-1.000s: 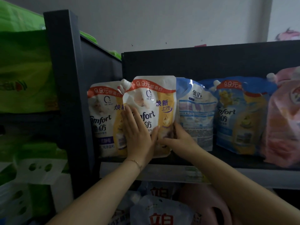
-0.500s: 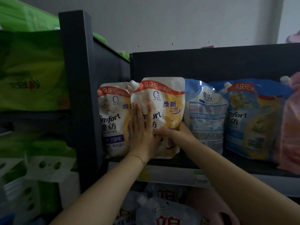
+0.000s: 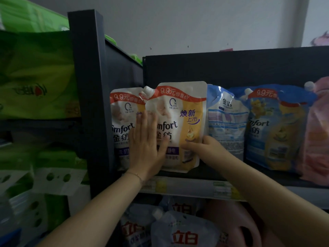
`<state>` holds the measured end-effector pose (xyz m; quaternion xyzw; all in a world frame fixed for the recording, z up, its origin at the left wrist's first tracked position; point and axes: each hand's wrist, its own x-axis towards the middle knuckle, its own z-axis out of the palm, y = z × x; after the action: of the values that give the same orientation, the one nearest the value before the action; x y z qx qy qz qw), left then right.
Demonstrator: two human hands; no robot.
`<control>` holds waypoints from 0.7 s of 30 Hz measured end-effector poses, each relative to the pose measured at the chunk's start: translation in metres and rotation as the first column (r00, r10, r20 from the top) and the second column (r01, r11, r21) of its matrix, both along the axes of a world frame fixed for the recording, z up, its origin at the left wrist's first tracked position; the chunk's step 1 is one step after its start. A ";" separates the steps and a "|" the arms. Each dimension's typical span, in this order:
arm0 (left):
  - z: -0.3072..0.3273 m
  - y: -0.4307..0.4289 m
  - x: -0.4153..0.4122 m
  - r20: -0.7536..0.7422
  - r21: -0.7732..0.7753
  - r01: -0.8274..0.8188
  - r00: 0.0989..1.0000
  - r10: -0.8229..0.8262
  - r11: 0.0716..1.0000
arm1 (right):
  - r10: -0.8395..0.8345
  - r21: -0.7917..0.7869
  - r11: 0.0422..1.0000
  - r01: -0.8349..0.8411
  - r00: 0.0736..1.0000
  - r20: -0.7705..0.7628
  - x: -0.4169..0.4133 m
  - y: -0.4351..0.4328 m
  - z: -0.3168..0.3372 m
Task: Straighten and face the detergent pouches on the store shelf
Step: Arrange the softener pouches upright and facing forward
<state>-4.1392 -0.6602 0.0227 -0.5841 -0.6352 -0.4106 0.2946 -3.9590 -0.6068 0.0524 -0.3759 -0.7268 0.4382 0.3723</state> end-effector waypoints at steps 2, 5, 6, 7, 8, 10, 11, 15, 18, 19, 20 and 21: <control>0.002 -0.006 -0.011 0.125 0.053 -0.003 0.992 -0.004 0.999 | -0.095 0.146 0.986 0.084 0.993 0.070 0.006 -0.014 0.002; 0.012 -0.009 -0.026 0.322 0.082 -0.002 0.947 -0.024 0.997 | -0.248 0.490 0.853 0.181 0.966 0.074 0.005 -0.032 0.003; 0.017 -0.008 -0.029 0.374 0.089 0.016 0.926 -0.048 0.996 | -0.302 0.594 0.779 0.201 0.951 0.073 0.002 -0.037 0.004; 0.021 -0.006 -0.031 0.405 0.097 0.034 0.912 -0.070 0.995 | -0.357 0.685 0.700 0.204 0.930 0.088 -0.002 -0.038 0.004; 0.026 -0.005 -0.032 0.413 0.105 0.043 0.907 -0.083 0.994 | -0.410 0.761 0.624 0.180 0.904 0.122 -0.006 -0.040 0.003; 0.033 -0.003 -0.033 0.405 0.100 0.043 0.911 -0.080 0.994 | -0.463 0.846 0.527 0.077 0.861 0.210 -0.019 -0.041 -0.001; 0.037 -0.003 -0.032 0.413 0.086 0.033 0.908 -0.066 0.996 | -0.465 0.878 0.478 0.031 0.857 0.223 -0.025 -0.043 -0.003; 0.049 -0.001 -0.027 0.402 0.064 -0.039 0.915 0.010 0.997 | -0.429 0.942 0.304 -0.145 0.862 0.271 -0.051 -0.046 -0.008; 0.060 -0.001 -0.029 0.273 0.066 -0.038 0.962 0.018 0.997 | -0.384 0.921 0.273 -0.278 0.846 0.369 -0.068 -0.046 -0.009; 0.065 -0.002 -0.031 0.237 0.060 -0.034 0.971 0.019 0.998 | -0.387 0.919 0.270 -0.289 0.841 0.378 -0.073 -0.046 -0.008; 0.070 -0.003 -0.032 0.207 0.058 -0.040 0.978 0.027 0.997 | -0.397 0.916 0.271 -0.297 0.832 0.387 -0.077 -0.046 -0.007; 0.075 -0.004 -0.033 0.185 0.059 -0.057 0.982 0.045 0.997 | -0.405 0.910 0.274 -0.312 0.821 0.403 -0.081 -0.046 -0.006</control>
<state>-4.1720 -0.6640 0.0981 -0.5174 -0.6609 -0.4753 0.2637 -4.0398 -0.6528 0.0467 -0.2076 -0.9009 -0.2365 0.2991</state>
